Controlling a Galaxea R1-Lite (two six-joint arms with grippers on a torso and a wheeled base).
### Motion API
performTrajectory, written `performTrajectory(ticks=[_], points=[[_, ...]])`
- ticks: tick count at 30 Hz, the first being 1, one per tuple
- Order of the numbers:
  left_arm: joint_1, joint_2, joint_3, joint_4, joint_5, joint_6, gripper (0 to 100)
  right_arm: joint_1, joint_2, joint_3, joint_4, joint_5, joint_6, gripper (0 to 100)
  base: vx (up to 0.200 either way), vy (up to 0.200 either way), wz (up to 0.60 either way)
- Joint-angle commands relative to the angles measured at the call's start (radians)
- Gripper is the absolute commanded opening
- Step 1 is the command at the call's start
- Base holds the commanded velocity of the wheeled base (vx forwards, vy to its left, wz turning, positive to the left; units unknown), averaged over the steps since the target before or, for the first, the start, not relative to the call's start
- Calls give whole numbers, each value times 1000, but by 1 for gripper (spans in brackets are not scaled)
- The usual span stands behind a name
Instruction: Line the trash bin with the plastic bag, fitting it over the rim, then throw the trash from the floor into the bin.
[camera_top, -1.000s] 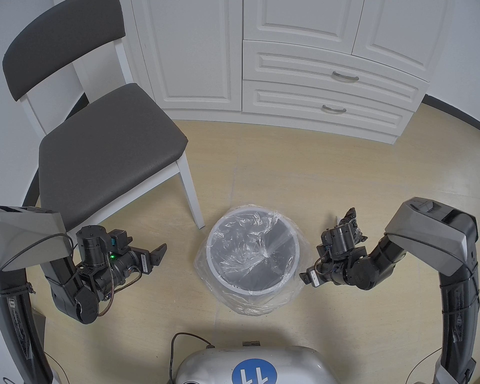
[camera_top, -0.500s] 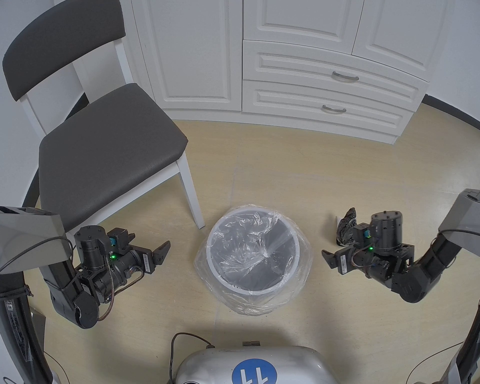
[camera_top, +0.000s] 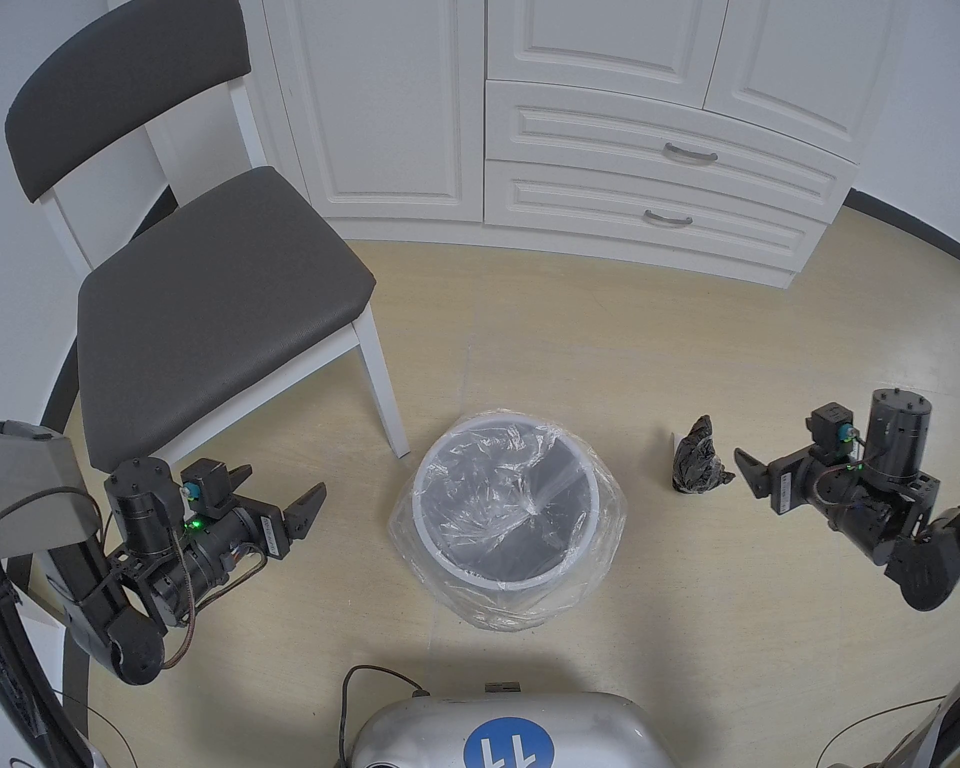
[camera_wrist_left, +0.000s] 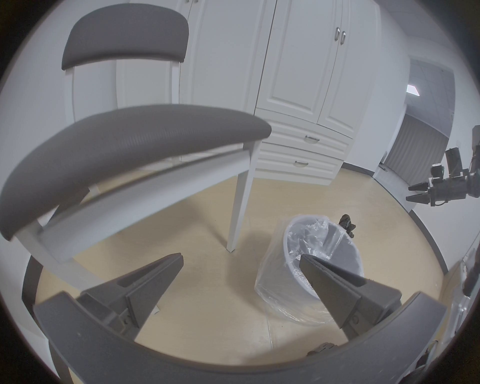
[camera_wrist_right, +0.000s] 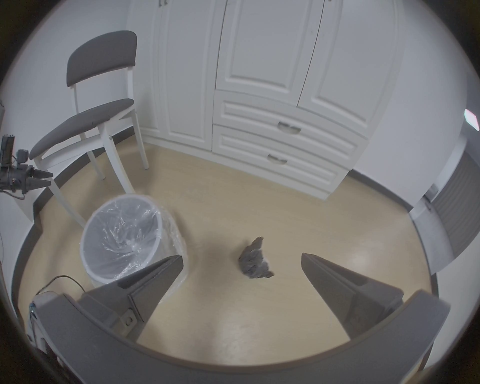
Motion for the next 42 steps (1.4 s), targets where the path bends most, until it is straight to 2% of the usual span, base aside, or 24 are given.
performTrajectory(ticks=[1,7,13,19,20,23,24,34,37,40,42], points=[[-1,-167,92,-1,1,1,100,-68,-165,73,2,-32,-69,100,0,0,0],[-3,-302,175,-1,3,-6,100,-81,-197,75,-4,-98,-72,100,0,0,0],[0,-428,198,-1,7,-2,100,-90,-272,61,-5,-99,-72,100,0,0,0],[2,-540,198,0,9,0,100,-73,-223,-137,-14,-96,-111,100,0,0,0],[2,-547,197,0,9,0,100,-74,-220,-142,-14,-94,-105,100,0,0,0],[2,-574,191,0,9,17,100,-84,-211,-135,-19,-85,4,100,0,0,0],[3,-580,195,0,9,23,100,-77,-200,-152,-30,-90,15,100,0,0,0],[13,-592,172,0,15,32,100,-88,-171,-185,-39,-93,24,100,0,0,0],[17,-592,168,0,21,32,100,-87,-154,-201,-85,-94,24,100,0,0,0],[16,-592,166,0,21,37,100,-85,-101,-229,-199,-101,20,100,0,0,0],[16,-590,166,0,23,46,100,-87,-61,-252,-268,-131,17,100,0,0,0]])
